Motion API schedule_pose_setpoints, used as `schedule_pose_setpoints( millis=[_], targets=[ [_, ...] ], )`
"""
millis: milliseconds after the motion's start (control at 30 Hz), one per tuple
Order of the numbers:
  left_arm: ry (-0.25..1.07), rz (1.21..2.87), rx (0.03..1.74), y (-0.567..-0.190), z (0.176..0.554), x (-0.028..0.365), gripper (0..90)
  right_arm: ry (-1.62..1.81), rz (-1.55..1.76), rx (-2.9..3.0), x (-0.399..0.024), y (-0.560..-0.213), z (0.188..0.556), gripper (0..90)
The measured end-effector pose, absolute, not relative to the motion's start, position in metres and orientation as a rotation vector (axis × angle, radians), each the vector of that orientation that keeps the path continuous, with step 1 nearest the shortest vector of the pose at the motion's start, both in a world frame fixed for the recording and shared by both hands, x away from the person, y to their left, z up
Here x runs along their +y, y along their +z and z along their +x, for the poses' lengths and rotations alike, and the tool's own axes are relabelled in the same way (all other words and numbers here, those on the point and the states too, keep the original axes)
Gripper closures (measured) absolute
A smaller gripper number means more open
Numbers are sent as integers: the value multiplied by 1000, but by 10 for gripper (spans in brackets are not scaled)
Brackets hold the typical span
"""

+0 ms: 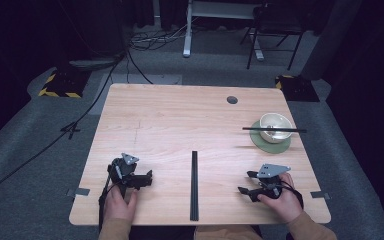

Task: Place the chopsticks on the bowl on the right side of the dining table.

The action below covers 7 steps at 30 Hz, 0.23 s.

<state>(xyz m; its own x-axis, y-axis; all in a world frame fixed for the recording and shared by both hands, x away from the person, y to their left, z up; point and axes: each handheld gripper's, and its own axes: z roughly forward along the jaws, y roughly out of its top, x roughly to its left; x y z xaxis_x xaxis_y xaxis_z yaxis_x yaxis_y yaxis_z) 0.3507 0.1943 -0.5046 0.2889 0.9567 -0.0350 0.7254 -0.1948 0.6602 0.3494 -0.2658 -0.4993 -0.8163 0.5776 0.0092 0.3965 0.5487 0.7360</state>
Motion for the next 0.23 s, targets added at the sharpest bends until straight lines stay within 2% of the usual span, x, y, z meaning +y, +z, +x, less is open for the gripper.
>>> schedule_pose_setpoints(
  millis=[67,233],
  targets=[
    [529,1993,1498,-504,351,194,2,1117,814,2541,-265,-502,349,198],
    [527,1991,1499,-505,351,194,2,1118,817,2538,-264,-504,350,150]
  ],
)
